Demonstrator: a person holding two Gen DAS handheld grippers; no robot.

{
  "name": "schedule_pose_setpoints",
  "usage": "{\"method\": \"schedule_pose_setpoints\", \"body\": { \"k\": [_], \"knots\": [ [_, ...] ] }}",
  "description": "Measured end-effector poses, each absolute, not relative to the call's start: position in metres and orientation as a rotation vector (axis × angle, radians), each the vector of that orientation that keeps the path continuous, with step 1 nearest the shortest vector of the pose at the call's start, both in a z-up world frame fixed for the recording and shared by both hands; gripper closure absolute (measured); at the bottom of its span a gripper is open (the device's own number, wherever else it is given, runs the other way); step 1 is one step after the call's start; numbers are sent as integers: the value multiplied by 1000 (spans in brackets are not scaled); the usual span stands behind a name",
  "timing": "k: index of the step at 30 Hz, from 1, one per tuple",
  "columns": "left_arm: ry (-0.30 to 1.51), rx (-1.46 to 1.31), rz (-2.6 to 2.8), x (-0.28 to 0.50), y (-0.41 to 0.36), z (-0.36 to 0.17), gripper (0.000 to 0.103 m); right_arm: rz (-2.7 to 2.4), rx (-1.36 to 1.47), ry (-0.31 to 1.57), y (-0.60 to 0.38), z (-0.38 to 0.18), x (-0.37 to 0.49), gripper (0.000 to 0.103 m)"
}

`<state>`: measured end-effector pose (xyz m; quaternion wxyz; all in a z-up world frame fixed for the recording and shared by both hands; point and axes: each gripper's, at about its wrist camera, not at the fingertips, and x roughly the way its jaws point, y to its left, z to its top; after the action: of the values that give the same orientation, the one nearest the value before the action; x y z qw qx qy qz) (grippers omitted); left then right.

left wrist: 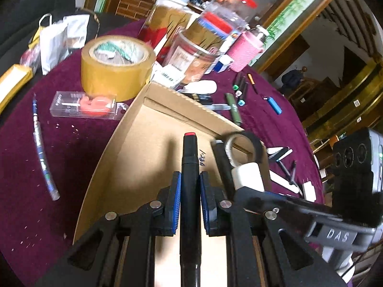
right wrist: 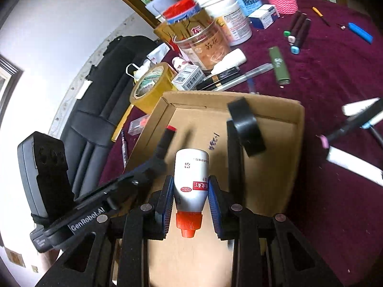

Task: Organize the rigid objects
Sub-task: 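Lower marker and glue bottle into the cardboard tray and open both grippers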

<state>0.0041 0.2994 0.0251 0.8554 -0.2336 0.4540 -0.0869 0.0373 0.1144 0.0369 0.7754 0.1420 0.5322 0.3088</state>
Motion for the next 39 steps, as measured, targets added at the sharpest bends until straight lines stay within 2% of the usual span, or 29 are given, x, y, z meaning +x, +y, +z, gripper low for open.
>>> {"method": "schedule_pose_setpoints", "body": {
  "k": [9, 12, 14, 15, 16, 19, 21, 23, 28, 33, 37, 38, 39],
  "knots": [
    [970, -523, -186, 24, 298, 14, 87, 602, 261, 1172, 132, 18, 64, 72],
    [955, -525, -180, 23, 300, 16, 75, 594, 262, 1174, 128, 17, 66, 71],
    [940, -546, -187, 20, 304, 18, 50, 587, 279, 1167, 125, 16, 69, 71],
    [929, -561, -192, 18, 306, 20, 47, 589, 285, 1163, 124, 16, 69, 70],
    [915, -575, -197, 14, 308, 23, 47, 591, 292, 1160, 123, 17, 69, 68],
    [887, -572, -198, 3, 307, 34, 45, 605, 304, 1142, 119, 26, 65, 55],
    [863, -575, -201, -6, 307, 41, 40, 612, 295, 1103, 113, 38, 59, 48],
    [838, -587, -199, -19, 309, 48, 33, 607, 295, 1058, 103, 51, 54, 48],
    [783, -658, -215, -54, 315, 57, 31, 562, 306, 993, 83, 69, 59, 48],
    [762, -677, -200, -78, 319, 56, 29, 542, 218, 990, 97, 63, 64, 48],
    [772, -666, -199, -85, 320, 52, 29, 456, 136, 1007, 101, 51, 73, 51],
    [774, -664, -200, -86, 320, 51, 29, 451, 178, 1035, 95, 47, 78, 66],
    [775, -666, -201, -86, 320, 50, 29, 452, 220, 1062, 90, 42, 82, 72]
  ]
}}
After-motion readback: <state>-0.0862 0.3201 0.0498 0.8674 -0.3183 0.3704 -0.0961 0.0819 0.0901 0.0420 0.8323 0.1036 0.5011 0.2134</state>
